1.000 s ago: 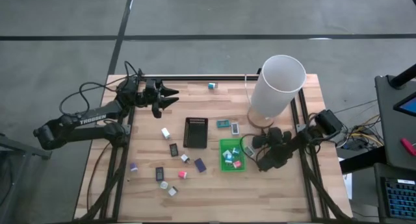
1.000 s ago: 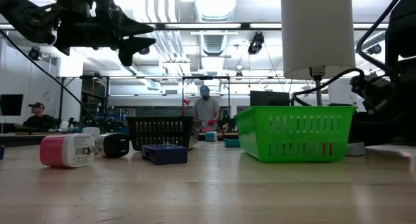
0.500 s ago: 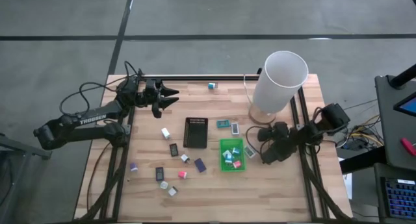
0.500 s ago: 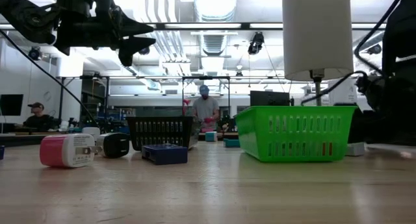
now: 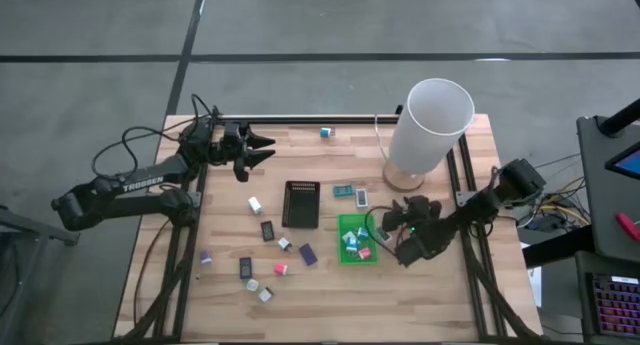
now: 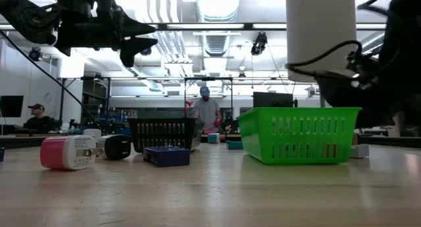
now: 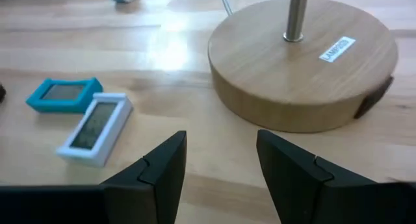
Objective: Pick & Place Office items
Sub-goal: Adjust the white lamp
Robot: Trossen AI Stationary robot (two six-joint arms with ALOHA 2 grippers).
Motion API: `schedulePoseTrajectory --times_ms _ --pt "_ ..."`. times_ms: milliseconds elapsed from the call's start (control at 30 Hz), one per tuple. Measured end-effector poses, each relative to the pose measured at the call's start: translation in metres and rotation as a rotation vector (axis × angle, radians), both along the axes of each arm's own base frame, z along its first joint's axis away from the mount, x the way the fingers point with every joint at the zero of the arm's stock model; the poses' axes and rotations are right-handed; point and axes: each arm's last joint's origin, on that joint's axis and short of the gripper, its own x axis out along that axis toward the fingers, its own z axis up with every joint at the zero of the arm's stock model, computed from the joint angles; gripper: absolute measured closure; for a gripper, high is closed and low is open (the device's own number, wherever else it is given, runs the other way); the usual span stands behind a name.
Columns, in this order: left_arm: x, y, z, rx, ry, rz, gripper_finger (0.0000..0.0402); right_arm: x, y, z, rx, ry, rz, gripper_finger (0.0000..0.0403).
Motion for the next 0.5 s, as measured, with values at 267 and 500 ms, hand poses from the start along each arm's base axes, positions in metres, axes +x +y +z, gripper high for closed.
schedulePoseTrajectory --times_ms 267,500 --pt "0.0 0.0 0.0 0.0 0.0 0.001 0.0211 0.018 -0.007 -0.024 -0.022 -0.006 -0.127 0.0216" --pt "0.0 0.0 0.0 0.0 0.0 0.001 0.0211 0.023 -0.022 -0.032 -0.05 0.01 -0.205 0.0224"
